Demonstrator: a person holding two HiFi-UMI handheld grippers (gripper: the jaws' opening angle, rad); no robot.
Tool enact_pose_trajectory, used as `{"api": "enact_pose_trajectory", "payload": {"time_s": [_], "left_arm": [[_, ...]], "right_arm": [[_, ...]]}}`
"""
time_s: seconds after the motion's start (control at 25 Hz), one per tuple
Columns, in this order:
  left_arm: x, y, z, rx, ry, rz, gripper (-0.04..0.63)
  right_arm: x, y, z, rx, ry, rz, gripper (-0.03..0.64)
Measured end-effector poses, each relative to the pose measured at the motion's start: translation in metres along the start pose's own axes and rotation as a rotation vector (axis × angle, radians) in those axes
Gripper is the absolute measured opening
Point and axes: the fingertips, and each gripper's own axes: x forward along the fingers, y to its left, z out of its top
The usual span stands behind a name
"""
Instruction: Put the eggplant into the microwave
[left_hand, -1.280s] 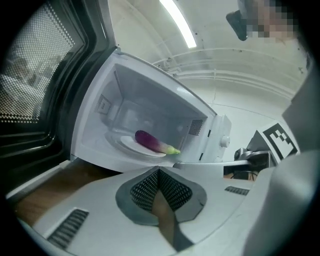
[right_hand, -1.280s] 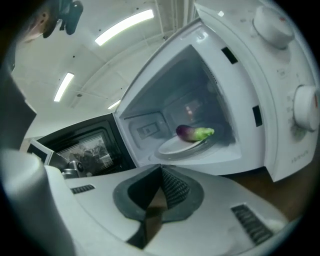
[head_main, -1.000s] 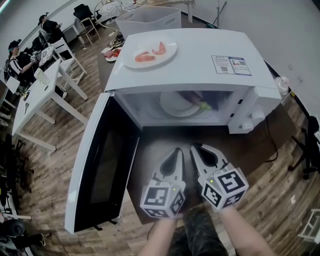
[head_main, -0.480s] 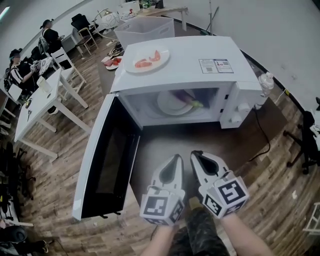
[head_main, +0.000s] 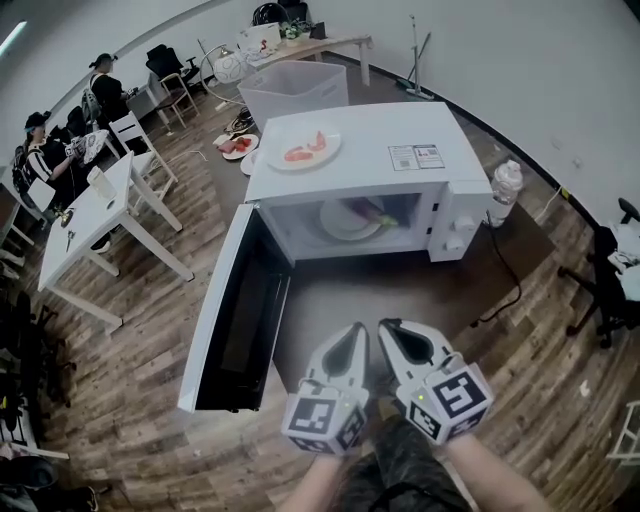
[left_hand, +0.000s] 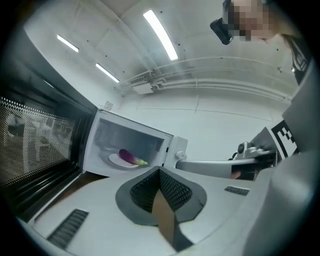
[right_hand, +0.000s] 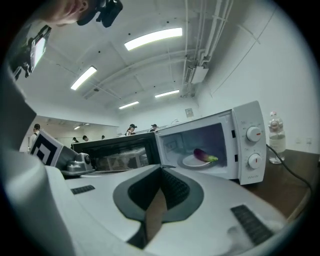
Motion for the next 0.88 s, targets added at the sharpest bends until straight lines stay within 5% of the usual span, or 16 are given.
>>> {"api": "enact_pose_trajectory", "payload": {"time_s": [0.4,0.88], "left_arm": [[-0.031,-0.023,0.03,0.014,0.014,-0.036,0.005],[-0.056,-0.026,0.071,-0.107,-0.031,-0.01,0.005]], "right_arm": [[-0.03,0.033,0.026,0.011,-0.001,0.047,-0.002],[-0.056,0.056,0.073,0.005,-0.033,0.097,-0.002]]}}
